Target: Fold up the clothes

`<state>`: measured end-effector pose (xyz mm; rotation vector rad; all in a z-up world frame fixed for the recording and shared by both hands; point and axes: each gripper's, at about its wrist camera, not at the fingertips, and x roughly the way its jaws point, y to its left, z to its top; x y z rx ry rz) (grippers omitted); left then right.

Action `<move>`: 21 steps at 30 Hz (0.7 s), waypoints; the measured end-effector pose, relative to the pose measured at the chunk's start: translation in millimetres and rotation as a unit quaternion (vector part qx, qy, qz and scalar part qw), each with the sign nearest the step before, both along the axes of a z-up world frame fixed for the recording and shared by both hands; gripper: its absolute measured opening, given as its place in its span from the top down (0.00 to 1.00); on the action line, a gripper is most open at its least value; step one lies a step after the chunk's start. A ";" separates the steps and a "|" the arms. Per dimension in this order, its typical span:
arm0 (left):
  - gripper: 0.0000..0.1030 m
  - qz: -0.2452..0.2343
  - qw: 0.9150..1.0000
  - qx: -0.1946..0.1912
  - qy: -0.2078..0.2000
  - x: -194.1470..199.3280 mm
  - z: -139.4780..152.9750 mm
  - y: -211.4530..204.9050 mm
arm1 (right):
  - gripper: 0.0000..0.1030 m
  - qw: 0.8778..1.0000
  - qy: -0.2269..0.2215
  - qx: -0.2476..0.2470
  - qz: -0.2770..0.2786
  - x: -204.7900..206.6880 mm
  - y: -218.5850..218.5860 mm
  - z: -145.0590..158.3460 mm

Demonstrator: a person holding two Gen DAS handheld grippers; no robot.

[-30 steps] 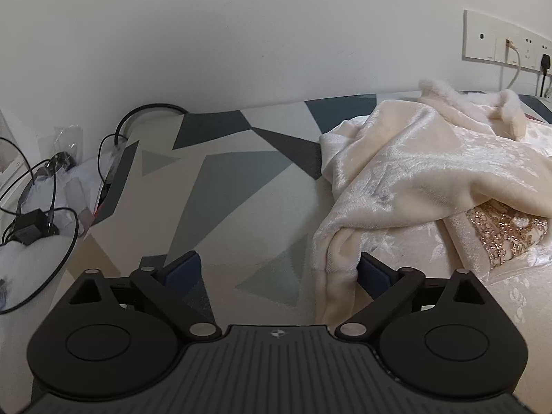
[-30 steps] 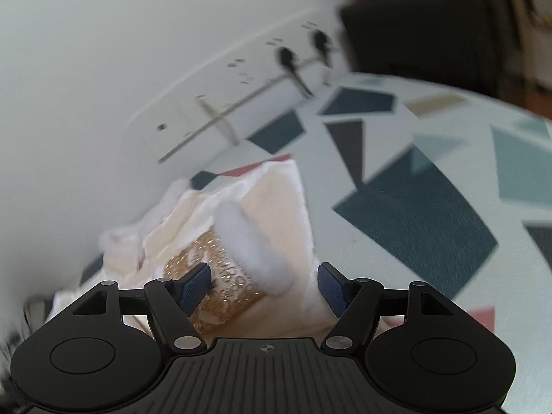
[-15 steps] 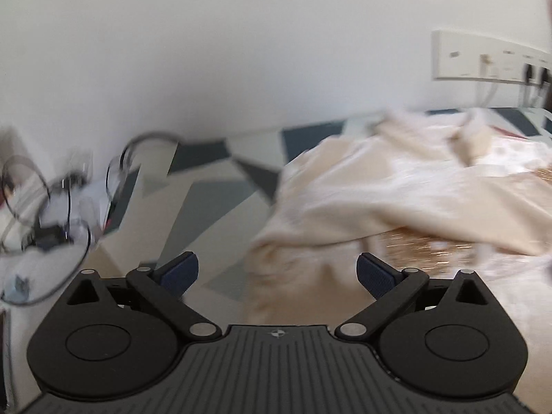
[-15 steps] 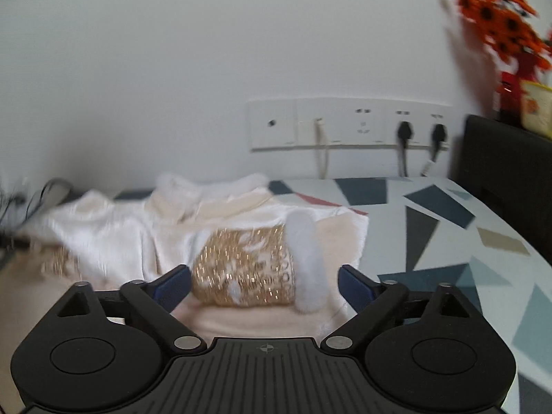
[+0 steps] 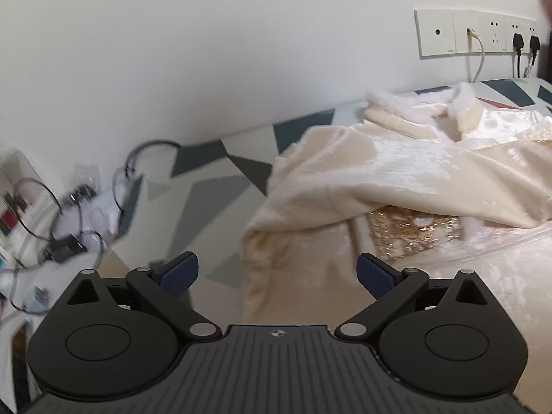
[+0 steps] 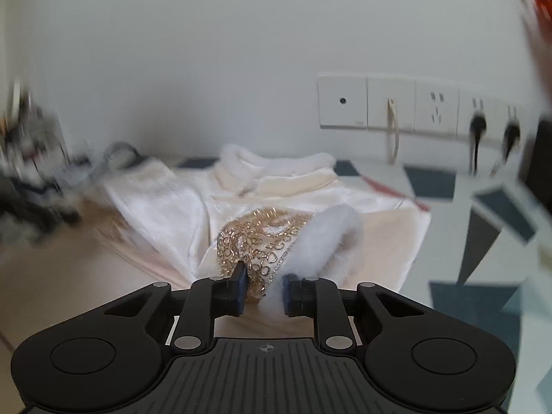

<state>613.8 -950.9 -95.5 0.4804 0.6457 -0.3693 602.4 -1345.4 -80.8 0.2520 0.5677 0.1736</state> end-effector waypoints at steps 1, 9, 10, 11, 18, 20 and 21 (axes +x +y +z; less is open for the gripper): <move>0.03 -0.002 1.000 0.007 -0.010 0.8 -0.1 2.0 | 0.85 0.999 0.002 0.051 0.002 -2.8 -8.8 10.8; 0.03 -0.010 0.998 0.064 -0.027 19.0 -18.0 6.0 | 0.91 0.934 -0.095 0.321 -0.126 32.0 -91.0 25.9; 0.03 -0.010 0.997 0.072 -0.025 21.8 -22.0 4.9 | 0.91 0.937 -0.077 0.311 -0.141 42.6 -94.3 17.6; 0.03 -0.010 0.997 0.079 -0.022 24.7 -26.1 3.7 | 0.89 0.942 -0.054 0.295 -0.150 51.1 -95.2 8.9; 0.03 0.001 0.996 0.085 0.001 34.0 -37.7 9.4 | 0.65 0.955 0.031 0.237 -0.175 71.9 -95.7 -34.9; 0.03 0.006 0.997 0.083 0.007 35.4 -39.8 12.1 | 0.64 0.957 0.036 0.232 -0.172 69.5 -94.9 -42.2; 0.03 0.005 0.997 0.082 0.006 35.2 -40.1 12.6 | 0.63 0.958 0.039 0.228 -0.171 70.9 -95.0 -45.0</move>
